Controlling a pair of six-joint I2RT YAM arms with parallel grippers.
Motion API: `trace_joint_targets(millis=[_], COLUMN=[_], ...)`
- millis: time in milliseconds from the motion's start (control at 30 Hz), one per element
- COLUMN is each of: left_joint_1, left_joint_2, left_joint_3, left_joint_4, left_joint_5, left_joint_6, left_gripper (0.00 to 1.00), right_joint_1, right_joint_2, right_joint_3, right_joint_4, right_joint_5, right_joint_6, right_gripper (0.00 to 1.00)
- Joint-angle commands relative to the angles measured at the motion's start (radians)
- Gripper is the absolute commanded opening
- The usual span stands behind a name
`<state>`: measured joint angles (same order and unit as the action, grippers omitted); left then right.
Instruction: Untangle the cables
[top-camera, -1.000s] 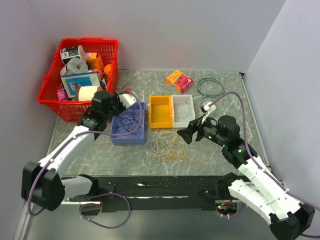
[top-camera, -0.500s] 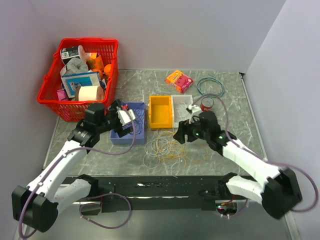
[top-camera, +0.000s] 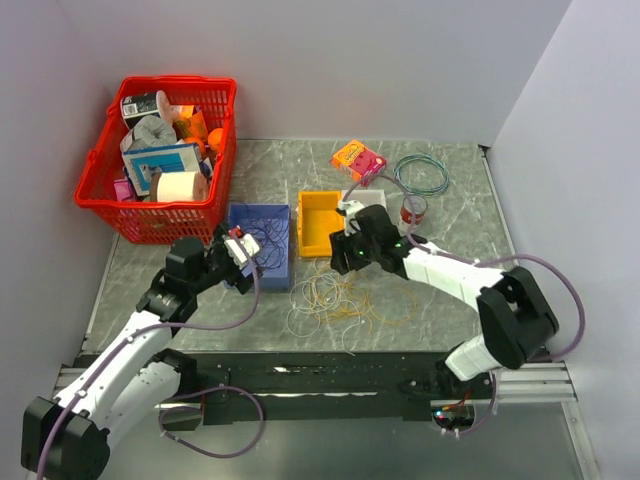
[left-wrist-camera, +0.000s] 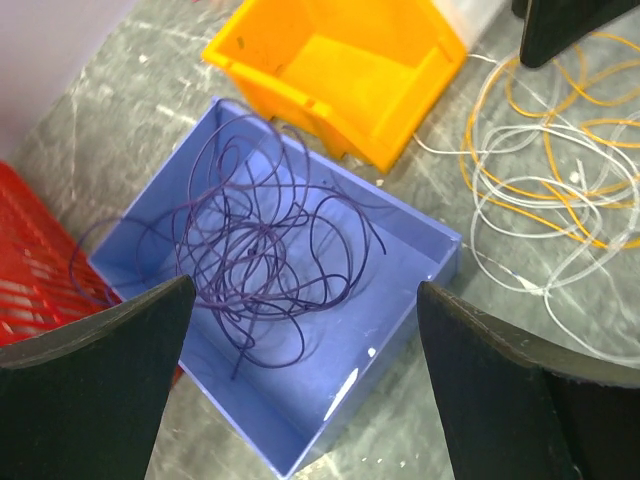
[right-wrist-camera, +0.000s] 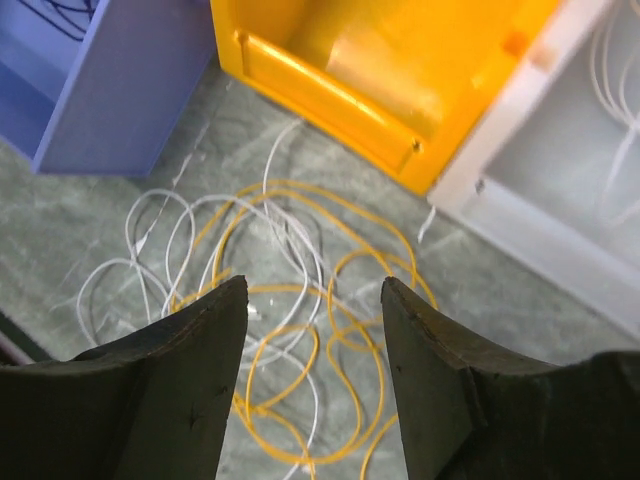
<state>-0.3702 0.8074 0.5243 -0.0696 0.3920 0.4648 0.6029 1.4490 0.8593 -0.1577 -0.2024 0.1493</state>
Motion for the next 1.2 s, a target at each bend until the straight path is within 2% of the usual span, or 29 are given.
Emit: trace_joint_targets(millis=[0,100,167,267,300,400,500,600,833,1033,1067,1167], left_joint_1=[-0.003,-0.003,-0.001,-0.001,-0.003,-0.001,-0.001,0.005,0.005,0.011,0.013,0.017], left_joint_2=[-0.043,-0.066,-0.079,-0.100,-0.111,-0.145,-0.175,-0.197,-0.231,-0.257,-0.263,-0.281], left_joint_3=[-0.085,-0.134,-0.158,-0.205,-0.210,-0.231,-0.262,-0.299,-0.320,-0.334,-0.337,-0.340], left_joint_4=[0.188,0.228,0.250,0.294,0.292,0.292,0.315,0.353,0.383,0.393,0.395,0.396], left_joint_5=[-0.062,-0.064,-0.076,-0.102,-0.102,-0.093,-0.097,-0.075,-0.032,-0.004,0.005,0.013], left_joint_6=[-0.142,-0.179,-0.199,-0.256,-0.282,-0.322,-0.365,-0.405,-0.385,-0.374,-0.373,-0.368], left_gripper=[0.99,0.99,0.99,1.00,1.00,0.99,0.99,0.99,0.99,0.99,0.99,0.99], right_joint_1=[0.031,0.047,0.055,0.063,0.066,0.078,0.101,0.135,0.181,0.181,0.182,0.182], right_joint_2=[0.097,0.148,0.163,0.160,0.157,0.122,0.056,-0.033,-0.235,-0.392,-0.410,-0.492], right_joint_3=[0.082,0.119,0.133,0.156,0.167,0.190,0.227,0.276,0.431,0.690,0.767,0.868], right_joint_4=[0.001,-0.035,-0.049,-0.065,-0.072,-0.124,-0.207,-0.294,-0.474,-0.503,-0.482,-0.406], right_joint_5=[0.044,0.060,0.072,0.061,0.061,0.051,0.038,0.035,-0.011,-0.116,-0.133,-0.219], right_joint_6=[-0.065,-0.076,-0.079,-0.089,-0.097,-0.106,-0.117,-0.135,-0.195,-0.185,-0.177,-0.124], right_gripper=[0.60,0.56,0.49,0.34,0.24,0.09,0.00,0.00,0.00,0.00,0.00,0.00])
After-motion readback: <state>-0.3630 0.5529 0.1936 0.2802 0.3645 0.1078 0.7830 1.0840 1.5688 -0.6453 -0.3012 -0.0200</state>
